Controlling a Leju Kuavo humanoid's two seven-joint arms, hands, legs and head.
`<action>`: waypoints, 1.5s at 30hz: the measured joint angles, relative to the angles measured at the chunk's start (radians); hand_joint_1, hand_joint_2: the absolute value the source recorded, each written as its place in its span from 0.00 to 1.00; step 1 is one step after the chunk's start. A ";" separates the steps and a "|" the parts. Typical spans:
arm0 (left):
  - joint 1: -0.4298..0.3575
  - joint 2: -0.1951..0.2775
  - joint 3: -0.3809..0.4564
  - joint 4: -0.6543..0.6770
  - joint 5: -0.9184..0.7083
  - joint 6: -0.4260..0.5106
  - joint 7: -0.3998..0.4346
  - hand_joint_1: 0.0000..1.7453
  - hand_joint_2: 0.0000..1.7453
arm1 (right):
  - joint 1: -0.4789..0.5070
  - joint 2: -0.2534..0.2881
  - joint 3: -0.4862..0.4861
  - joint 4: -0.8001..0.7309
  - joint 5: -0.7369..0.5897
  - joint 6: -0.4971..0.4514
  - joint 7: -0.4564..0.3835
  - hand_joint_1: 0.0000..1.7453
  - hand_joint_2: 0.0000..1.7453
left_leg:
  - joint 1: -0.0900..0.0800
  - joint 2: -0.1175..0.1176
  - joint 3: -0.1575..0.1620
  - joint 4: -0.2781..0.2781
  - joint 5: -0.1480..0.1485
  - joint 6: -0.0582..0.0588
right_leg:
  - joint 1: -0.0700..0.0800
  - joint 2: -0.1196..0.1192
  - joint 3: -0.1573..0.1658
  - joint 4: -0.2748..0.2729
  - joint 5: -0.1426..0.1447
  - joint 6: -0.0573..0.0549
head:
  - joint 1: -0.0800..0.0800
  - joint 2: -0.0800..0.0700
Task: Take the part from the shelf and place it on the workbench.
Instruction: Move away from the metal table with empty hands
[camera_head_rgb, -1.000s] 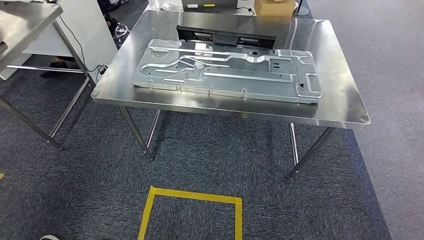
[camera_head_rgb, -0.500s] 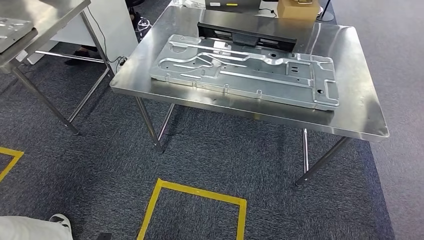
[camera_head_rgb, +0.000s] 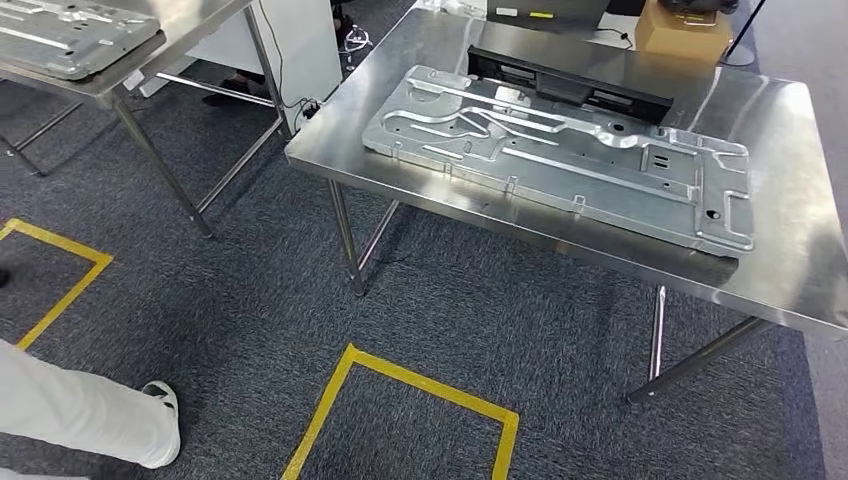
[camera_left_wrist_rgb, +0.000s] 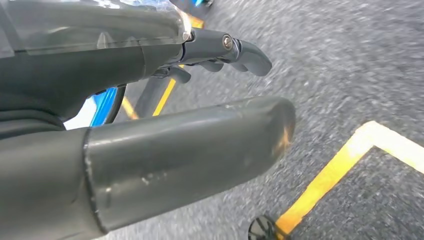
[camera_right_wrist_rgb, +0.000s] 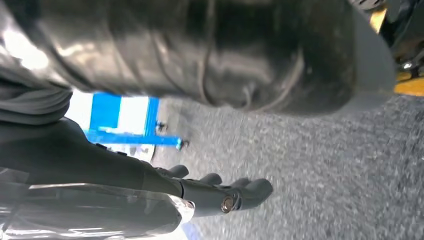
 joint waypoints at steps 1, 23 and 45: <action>-0.002 -0.001 0.002 0.000 -0.008 0.040 0.033 0.00 0.00 | -0.003 -0.003 0.002 0.000 0.001 0.010 0.000 0.00 0.00 | 0.002 -0.011 -0.005 -0.001 0.003 -0.008 | 0.001 -0.010 0.001 -0.005 0.002 -0.005 | 0.000 0.000; 0.001 0.029 0.019 0.009 -0.043 -0.240 0.042 0.00 0.00 | -0.018 -0.027 0.036 0.013 0.058 0.079 0.049 0.00 0.00 | -0.004 0.086 0.009 -0.018 0.004 0.023 | 0.005 -0.088 -0.094 0.235 -0.140 0.012 | 0.000 0.000; 0.080 0.092 -0.156 0.009 -0.239 -0.581 -0.020 0.00 0.00 | -0.029 -0.027 0.042 0.018 0.074 0.096 0.061 0.00 0.00 | -0.006 0.154 0.016 -0.016 -0.005 -0.023 | 0.015 -0.171 0.035 -0.031 -0.007 -0.025 | -0.004 0.000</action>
